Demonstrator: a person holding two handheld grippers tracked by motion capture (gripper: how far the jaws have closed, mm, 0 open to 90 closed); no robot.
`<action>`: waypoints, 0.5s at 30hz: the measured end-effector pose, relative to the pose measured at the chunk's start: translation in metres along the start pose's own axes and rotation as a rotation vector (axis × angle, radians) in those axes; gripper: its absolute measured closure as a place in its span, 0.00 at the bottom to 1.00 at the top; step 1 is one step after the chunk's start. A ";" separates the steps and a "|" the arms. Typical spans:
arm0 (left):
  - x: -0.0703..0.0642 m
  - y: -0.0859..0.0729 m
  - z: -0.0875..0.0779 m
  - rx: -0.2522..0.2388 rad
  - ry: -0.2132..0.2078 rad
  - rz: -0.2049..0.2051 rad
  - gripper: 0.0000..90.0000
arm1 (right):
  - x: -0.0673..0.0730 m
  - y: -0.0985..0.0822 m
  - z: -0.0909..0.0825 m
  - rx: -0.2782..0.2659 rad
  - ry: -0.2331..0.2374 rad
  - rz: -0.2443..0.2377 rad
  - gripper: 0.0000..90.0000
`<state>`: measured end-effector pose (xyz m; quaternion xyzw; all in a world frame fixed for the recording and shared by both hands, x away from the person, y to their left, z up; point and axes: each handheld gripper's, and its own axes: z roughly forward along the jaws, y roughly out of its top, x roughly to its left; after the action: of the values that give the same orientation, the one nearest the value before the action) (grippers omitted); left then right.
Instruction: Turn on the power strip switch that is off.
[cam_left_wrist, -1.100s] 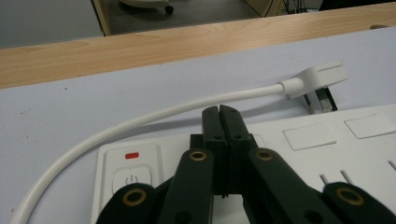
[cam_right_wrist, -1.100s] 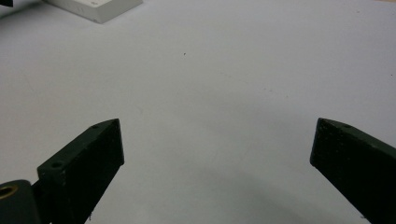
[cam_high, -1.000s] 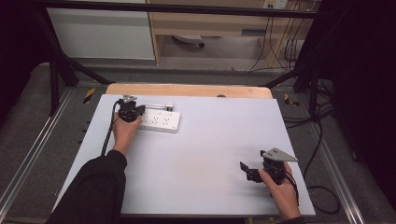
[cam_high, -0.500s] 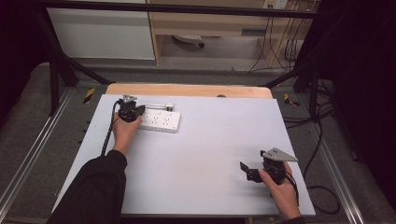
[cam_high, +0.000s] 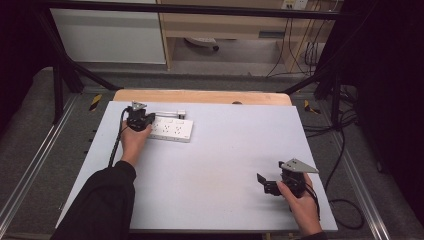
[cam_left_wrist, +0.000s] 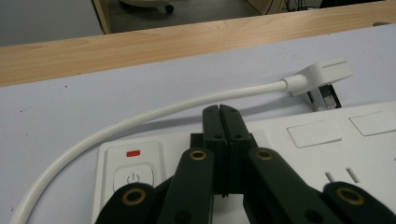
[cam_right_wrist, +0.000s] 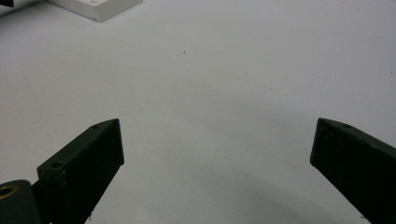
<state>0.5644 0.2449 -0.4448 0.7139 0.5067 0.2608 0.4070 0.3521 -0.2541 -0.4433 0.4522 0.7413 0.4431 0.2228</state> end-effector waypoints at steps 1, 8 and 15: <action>0.000 0.000 0.000 -0.001 0.000 -0.001 1.00 | 0.000 0.000 0.000 0.000 0.000 0.000 0.04; -0.001 0.000 0.000 -0.003 0.003 0.000 1.00 | 0.000 0.000 0.000 0.002 0.000 0.002 0.04; 0.000 0.000 0.000 -0.003 0.000 -0.030 1.00 | 0.000 0.000 0.000 0.004 0.000 0.002 0.04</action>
<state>0.5641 0.2449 -0.4449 0.7056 0.5170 0.2551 0.4120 0.3523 -0.2543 -0.4435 0.4534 0.7417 0.4417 0.2216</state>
